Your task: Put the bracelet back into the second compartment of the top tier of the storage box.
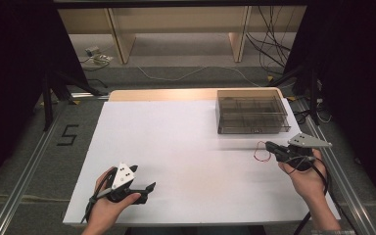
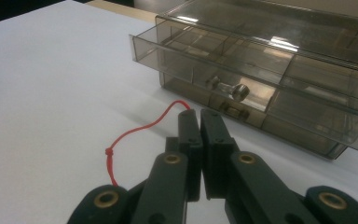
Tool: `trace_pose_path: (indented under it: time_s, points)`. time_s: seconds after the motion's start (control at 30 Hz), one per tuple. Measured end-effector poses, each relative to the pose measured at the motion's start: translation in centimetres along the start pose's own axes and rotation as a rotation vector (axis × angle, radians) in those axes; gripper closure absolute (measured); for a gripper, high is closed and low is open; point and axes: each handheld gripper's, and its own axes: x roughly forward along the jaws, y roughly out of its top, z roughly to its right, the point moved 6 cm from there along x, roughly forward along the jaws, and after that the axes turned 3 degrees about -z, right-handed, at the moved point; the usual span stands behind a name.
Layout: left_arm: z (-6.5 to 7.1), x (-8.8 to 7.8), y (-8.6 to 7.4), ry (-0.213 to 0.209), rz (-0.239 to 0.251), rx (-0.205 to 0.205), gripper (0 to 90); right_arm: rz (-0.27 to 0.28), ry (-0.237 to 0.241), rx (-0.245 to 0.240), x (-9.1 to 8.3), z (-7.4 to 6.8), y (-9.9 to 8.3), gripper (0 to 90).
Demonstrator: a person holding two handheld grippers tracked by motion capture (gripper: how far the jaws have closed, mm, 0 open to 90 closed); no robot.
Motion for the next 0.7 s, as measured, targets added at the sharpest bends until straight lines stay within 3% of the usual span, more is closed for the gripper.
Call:
trace_pose_path:
  time_s: [0.7]
  points:
    - [0.0, 0.0, 0.0, 0.002, 0.002, 0.0, 16.1, 0.014, -0.013, -0.007, 0.4, 0.5, 1.2, 88.1]
